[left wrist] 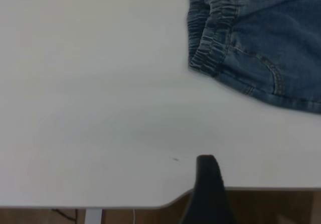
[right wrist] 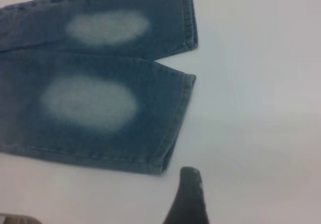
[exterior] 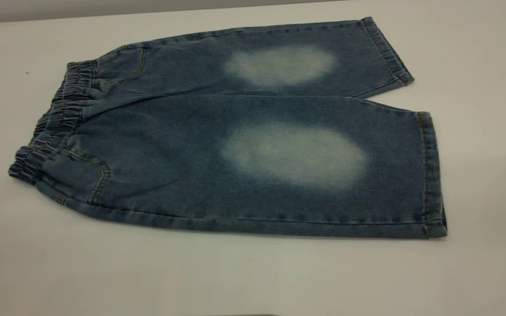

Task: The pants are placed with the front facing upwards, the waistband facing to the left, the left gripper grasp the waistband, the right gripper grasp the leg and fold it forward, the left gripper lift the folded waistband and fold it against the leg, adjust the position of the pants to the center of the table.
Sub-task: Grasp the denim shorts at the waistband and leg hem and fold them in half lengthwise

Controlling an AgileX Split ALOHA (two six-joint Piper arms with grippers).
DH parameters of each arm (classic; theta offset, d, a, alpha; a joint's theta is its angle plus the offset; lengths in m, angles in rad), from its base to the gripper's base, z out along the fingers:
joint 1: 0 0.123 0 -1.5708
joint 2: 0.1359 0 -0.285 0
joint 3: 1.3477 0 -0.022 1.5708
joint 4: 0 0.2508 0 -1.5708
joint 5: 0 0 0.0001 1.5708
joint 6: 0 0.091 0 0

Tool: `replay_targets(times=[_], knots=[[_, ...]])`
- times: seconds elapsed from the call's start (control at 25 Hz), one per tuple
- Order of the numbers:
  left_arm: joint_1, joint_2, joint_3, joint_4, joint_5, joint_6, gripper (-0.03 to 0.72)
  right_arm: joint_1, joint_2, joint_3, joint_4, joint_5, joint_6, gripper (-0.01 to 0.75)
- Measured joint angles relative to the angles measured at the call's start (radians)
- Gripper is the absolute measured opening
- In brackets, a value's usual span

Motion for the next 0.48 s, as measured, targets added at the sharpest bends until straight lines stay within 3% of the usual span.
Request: replay_targets(times=[0.2,0.48], knots=[[0.0,0.099,-0.014,0.001,-0.015,-0.061,0.493,0.0,0.064,-0.031,0.0,-0.017,0.014,0.528],[0.0,0.495,-0.178,0.001,-0.107,-0.087,0.493,0.0,0.363,-0.208,0.0,-0.103,0.007,0.528]])
